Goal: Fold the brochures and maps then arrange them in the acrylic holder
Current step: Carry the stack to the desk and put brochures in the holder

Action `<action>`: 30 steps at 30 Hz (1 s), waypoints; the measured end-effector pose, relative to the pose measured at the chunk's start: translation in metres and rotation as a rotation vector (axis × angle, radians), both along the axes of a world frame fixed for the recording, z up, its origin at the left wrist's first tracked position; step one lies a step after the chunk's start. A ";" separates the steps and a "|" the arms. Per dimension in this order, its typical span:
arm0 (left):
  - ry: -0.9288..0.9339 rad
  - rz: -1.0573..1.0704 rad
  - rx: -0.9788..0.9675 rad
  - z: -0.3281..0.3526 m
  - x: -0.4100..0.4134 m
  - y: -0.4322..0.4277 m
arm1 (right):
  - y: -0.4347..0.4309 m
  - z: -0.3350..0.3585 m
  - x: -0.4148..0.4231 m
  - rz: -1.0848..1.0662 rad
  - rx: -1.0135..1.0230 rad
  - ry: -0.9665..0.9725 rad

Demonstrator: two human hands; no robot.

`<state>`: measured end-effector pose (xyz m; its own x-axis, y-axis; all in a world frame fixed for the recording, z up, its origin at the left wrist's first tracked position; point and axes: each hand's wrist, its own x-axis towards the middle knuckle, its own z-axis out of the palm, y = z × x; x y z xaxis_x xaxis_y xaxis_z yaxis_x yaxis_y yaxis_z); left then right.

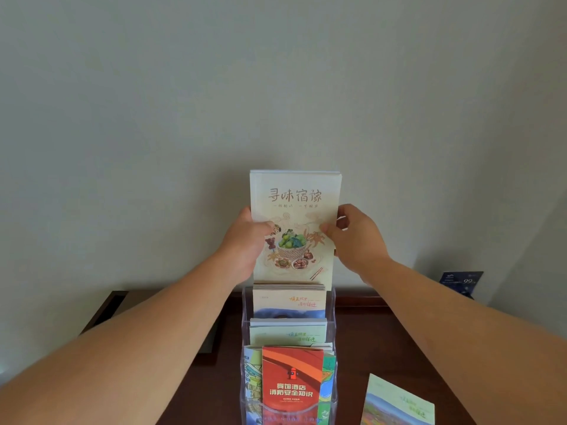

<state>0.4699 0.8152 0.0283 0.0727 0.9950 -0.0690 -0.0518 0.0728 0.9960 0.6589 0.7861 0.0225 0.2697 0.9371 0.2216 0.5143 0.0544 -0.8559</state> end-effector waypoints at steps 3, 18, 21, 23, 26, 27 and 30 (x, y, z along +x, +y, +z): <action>0.016 0.003 -0.010 -0.003 -0.001 0.000 | -0.002 -0.001 0.000 0.011 -0.015 0.005; 0.373 -0.017 -0.085 -0.052 -0.008 -0.013 | -0.021 -0.055 -0.005 0.023 -0.208 -0.038; 0.415 -0.016 -0.073 -0.051 -0.010 -0.014 | -0.021 -0.053 -0.007 0.043 -0.237 -0.016; 0.474 -0.024 -0.071 -0.052 -0.013 -0.016 | -0.021 -0.052 -0.007 0.044 -0.262 -0.013; 0.516 -0.013 -0.105 -0.053 -0.015 -0.015 | -0.023 -0.053 -0.007 0.048 -0.252 -0.071; 0.523 -0.006 -0.120 -0.053 -0.016 -0.015 | -0.023 -0.053 -0.007 0.051 -0.250 -0.084; 0.521 -0.016 -0.158 -0.054 -0.018 -0.015 | -0.022 -0.051 -0.008 0.058 -0.277 -0.112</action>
<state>0.4519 0.8004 -0.0253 0.0043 0.9687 -0.2482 0.4479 0.2200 0.8666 0.6512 0.7639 -0.0284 0.2023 0.9791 -0.0195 0.6093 -0.1414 -0.7802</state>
